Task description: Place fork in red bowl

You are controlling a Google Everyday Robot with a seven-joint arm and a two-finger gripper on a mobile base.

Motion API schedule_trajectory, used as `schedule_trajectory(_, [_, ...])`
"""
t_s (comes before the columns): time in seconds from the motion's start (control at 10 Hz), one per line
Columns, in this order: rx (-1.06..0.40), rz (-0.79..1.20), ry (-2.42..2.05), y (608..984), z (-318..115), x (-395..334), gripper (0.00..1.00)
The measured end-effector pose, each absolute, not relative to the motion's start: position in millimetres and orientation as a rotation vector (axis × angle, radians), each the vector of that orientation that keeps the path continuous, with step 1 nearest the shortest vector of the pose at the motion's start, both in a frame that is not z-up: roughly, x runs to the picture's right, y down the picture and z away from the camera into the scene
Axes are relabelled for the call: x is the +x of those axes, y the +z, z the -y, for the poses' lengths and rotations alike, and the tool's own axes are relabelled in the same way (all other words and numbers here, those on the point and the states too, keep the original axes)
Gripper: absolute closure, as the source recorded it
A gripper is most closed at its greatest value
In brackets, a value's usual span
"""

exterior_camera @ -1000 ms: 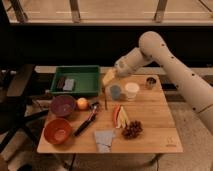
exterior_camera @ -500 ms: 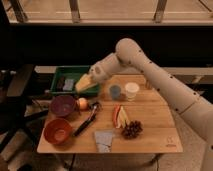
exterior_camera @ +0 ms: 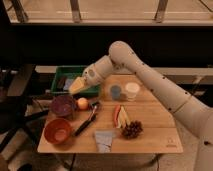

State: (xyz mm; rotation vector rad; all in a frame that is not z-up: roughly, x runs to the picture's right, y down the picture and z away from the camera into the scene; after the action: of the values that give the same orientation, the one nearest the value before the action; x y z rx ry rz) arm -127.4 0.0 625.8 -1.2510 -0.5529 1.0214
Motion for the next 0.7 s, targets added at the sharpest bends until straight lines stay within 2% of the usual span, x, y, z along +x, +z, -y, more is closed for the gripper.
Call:
schedule_trajectory(0.3, [-1.262, 0.611, 1.012, 631.6, -8.4, -137.2, 1.0])
schedule_trajectory(0.7, [-1.323, 0.775, 0.987, 649.9, -29.5, -192.7, 1.0])
